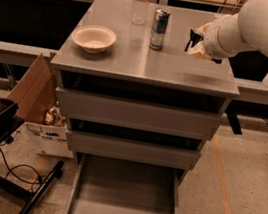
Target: Pick rxbar blueberry from bottom drawer and place on counter
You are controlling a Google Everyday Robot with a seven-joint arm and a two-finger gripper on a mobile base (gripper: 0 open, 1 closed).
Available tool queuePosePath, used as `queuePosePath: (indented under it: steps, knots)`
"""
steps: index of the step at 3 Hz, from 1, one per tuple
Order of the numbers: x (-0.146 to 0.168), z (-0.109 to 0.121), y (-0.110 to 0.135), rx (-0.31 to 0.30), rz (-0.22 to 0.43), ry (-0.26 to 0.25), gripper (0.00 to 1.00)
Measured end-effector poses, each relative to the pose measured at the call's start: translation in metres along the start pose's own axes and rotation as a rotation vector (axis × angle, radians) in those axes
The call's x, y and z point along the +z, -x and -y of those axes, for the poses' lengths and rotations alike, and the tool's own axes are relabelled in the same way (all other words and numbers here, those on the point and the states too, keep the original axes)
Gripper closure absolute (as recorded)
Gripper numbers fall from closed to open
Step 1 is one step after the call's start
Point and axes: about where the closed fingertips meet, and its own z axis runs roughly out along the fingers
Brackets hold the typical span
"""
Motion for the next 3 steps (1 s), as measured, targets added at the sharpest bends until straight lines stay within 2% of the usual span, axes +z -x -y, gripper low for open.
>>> queuePosePath:
  steps: [1,2,3]
  knots:
    - [0.0372,-0.0005,-0.0071,-0.014,0.025,0.043,1.00]
    - [0.0446,-0.0003,-0.0084,-0.015,0.030,0.049,0.86]
    - [0.0466,-0.0016,-0.0078,-0.016,0.031,0.052,0.62]
